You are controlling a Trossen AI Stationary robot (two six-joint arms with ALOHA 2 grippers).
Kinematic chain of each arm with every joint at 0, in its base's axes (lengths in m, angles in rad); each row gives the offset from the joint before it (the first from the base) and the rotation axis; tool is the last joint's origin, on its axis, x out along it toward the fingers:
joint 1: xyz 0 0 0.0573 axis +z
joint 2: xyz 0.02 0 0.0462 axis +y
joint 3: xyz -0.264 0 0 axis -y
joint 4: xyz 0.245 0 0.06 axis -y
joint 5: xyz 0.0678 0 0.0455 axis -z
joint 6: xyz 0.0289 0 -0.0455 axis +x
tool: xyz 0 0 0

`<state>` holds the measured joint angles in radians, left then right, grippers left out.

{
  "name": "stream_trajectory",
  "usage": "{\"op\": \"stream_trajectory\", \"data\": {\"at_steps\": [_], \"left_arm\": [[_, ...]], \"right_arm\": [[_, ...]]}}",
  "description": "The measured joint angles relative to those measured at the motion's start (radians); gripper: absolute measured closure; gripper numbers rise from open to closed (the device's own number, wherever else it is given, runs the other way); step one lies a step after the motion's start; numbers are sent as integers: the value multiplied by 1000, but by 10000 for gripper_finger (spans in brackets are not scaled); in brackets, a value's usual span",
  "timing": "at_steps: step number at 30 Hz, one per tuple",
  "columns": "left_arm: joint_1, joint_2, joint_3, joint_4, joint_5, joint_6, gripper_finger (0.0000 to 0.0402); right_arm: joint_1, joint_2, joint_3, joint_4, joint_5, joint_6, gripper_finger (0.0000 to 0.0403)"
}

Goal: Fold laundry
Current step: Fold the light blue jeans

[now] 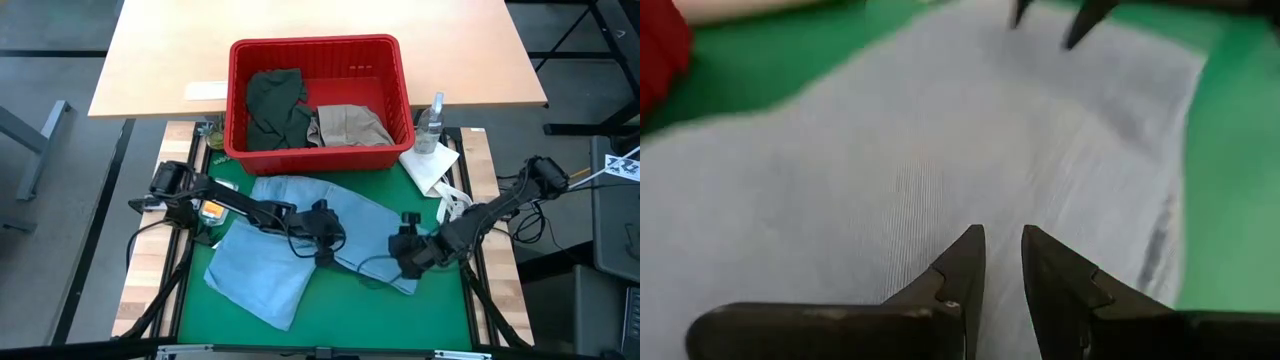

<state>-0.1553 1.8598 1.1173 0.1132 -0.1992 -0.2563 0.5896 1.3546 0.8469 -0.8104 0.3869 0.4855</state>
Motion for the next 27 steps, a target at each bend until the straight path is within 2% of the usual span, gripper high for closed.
{"op": "stream_trajectory", "data": {"at_steps": [8,16,19,22,27], "left_arm": [[13,65,2,-70,6,-1,335],[13,65,3,-77,6,3,335],[13,61,2,-77,11,4,335],[13,51,1,-81,11,5,335],[13,27,-1,-87,33,4,335]], "right_arm": [[89,124,-114,248,-51,7,233],[112,208,-110,256,-54,62,233],[109,205,-74,201,-73,51,233],[112,186,-8,83,-115,8,233],[139,168,132,-121,-118,2,233]]}}
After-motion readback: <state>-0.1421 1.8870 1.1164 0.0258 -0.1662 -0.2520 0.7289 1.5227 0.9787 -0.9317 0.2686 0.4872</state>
